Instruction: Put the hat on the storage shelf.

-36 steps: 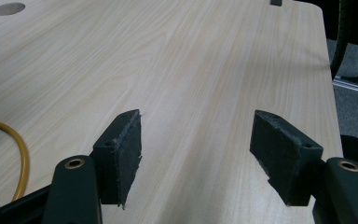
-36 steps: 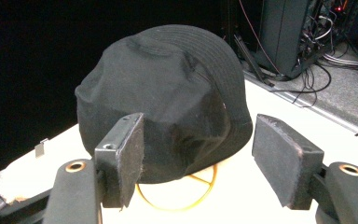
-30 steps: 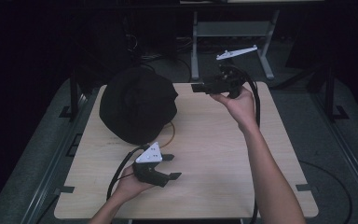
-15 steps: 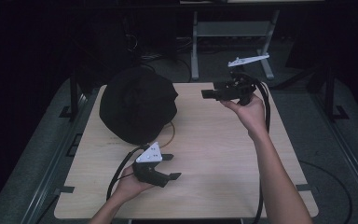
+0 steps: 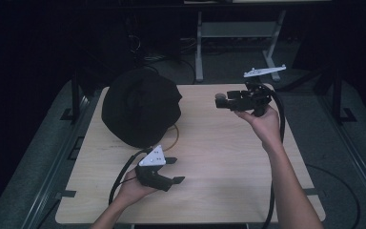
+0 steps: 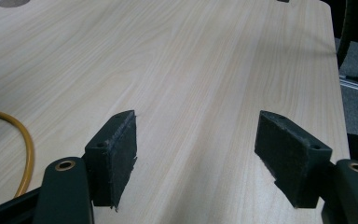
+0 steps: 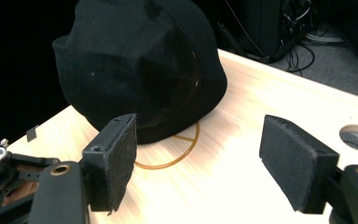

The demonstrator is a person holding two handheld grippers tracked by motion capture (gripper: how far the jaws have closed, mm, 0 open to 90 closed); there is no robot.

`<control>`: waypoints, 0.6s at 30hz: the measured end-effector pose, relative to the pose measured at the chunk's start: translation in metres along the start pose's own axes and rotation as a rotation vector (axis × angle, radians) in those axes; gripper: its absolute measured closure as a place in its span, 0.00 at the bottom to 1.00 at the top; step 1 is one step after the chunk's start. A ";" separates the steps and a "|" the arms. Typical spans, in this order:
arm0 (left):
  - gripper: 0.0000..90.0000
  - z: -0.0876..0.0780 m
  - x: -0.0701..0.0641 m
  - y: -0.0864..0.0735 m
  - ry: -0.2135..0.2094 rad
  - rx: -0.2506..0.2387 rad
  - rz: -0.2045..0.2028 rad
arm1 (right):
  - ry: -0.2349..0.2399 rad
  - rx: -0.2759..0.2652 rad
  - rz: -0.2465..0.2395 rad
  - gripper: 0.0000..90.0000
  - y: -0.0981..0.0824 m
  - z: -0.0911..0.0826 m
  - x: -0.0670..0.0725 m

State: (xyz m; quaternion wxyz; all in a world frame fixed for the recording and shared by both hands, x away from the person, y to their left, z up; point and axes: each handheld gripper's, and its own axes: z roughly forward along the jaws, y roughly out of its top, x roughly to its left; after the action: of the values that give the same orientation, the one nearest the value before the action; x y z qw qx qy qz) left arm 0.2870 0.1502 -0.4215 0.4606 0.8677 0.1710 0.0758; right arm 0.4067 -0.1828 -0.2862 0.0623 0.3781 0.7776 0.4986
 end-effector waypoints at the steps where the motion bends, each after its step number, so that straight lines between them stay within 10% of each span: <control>1: 0.32 0.000 0.000 0.000 0.000 0.002 0.000 | -0.002 -0.005 0.000 0.29 -0.002 -0.001 -0.001; 18: 0.32 0.000 -0.001 0.000 0.002 0.003 -0.004 | -0.012 -0.010 0.041 0.28 -0.035 -0.015 -0.010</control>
State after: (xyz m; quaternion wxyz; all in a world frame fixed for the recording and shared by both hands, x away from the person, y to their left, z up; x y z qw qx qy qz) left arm 0.2858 0.1499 -0.4215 0.4592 0.8680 0.1733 0.0753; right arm 0.3879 -0.2078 -0.3103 0.0585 0.3965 0.7668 0.5014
